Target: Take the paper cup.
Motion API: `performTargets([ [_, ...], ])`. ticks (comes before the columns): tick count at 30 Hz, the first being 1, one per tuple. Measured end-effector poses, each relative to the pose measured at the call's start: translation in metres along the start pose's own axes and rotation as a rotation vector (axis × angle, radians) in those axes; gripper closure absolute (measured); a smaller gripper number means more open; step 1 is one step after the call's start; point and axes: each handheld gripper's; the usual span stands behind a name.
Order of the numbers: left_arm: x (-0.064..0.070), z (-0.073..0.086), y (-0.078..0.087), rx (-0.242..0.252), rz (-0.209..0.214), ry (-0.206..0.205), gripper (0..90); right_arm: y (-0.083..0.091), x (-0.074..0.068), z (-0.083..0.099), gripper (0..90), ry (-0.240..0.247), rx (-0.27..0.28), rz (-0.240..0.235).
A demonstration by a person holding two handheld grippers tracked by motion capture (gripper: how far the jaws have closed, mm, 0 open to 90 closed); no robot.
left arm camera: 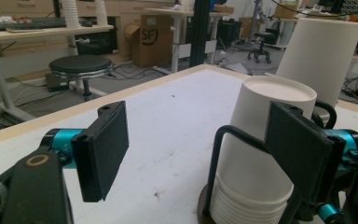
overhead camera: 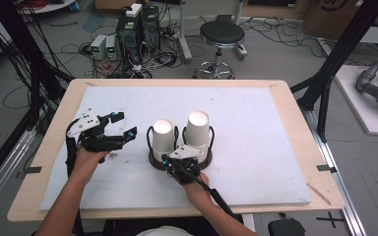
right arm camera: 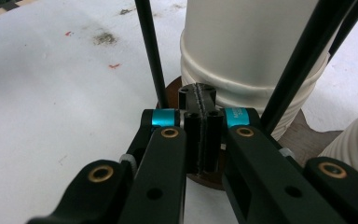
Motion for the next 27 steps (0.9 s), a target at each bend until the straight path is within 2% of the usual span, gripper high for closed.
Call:
performTargets([
  [8,0.008,-0.011,-0.015,-0.01,0.05,-0.011,22.0,0.001,0.0,-0.002,90.0,-0.019,-0.001,0.003],
  [17,0.02,-0.023,-0.036,-0.043,0.134,-0.008,21.8,-0.001,-0.002,-0.003,90.0,-0.03,-0.022,0.009],
  [27,0.031,-0.023,-0.051,-0.071,0.173,-0.024,21.4,-0.002,-0.002,-0.003,90.0,-0.041,-0.022,0.004],
])
Point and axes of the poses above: each handheld gripper's, and its own axes: y roughly backward along the jaws, z roughly out of its underside, x roughly to its right, and after that the axes turned 4 degrees about -x, right-handed
